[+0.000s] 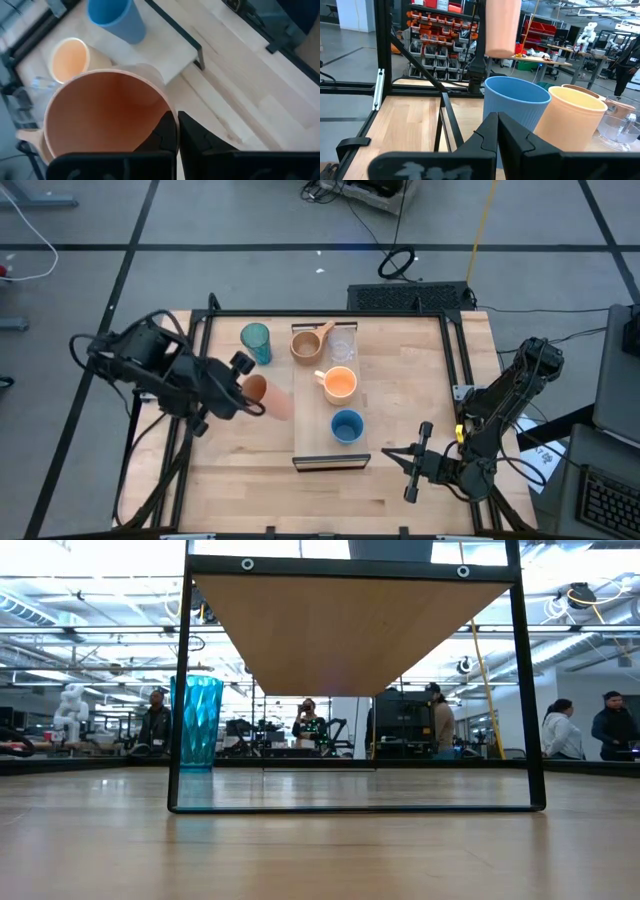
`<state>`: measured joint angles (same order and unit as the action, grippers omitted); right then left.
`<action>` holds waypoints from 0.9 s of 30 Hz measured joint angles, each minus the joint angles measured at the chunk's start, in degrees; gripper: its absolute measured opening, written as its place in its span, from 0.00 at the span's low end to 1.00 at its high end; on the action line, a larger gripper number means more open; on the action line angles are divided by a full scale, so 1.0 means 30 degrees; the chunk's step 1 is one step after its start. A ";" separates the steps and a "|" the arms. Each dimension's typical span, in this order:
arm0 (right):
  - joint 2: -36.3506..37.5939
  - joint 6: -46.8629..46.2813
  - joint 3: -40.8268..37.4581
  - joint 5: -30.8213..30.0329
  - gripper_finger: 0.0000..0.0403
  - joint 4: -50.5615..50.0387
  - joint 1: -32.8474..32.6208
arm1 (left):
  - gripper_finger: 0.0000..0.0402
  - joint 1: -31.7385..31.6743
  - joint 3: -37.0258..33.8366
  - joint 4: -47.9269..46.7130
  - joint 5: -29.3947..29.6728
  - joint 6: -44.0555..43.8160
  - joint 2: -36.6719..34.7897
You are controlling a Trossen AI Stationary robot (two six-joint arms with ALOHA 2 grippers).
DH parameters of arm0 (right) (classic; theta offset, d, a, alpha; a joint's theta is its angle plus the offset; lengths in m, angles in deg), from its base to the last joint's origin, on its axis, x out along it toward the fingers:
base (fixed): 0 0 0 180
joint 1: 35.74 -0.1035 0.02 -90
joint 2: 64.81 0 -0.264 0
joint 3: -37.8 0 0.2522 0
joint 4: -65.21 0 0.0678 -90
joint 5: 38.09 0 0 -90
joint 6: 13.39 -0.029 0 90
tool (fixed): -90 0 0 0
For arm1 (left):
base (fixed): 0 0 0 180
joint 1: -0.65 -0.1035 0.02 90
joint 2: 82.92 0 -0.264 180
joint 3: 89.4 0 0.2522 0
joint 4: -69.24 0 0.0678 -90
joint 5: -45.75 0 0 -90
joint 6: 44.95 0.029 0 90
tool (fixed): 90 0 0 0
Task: Stack small to large cups/mugs on shelf
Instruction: Put the orange cup on the shelf
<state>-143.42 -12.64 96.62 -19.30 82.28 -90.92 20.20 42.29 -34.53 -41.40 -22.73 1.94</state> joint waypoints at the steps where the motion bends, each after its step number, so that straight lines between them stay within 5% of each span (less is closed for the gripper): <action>1: 0.0000 -0.0021 0.0000 -0.0001 0.00 -0.0039 0.0000 | 0.00 -0.0138 0.0213 -0.0002 0.0010 0.0193 -0.0001; 14: 0.0000 -0.0028 0.0000 0.0005 0.00 -0.0030 0.0007 | 0.00 -0.2458 0.3023 0.0021 0.0003 0.1142 0.1919; 27: 0.0000 -0.0021 0.0007 0.0005 0.00 -0.0023 0.0007 | 0.00 -0.2500 0.3080 -0.0002 -0.0566 0.1482 0.3246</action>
<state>-143.42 -12.70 96.64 -19.29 82.21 -90.90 12.70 51.53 -34.54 -43.10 -18.29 11.68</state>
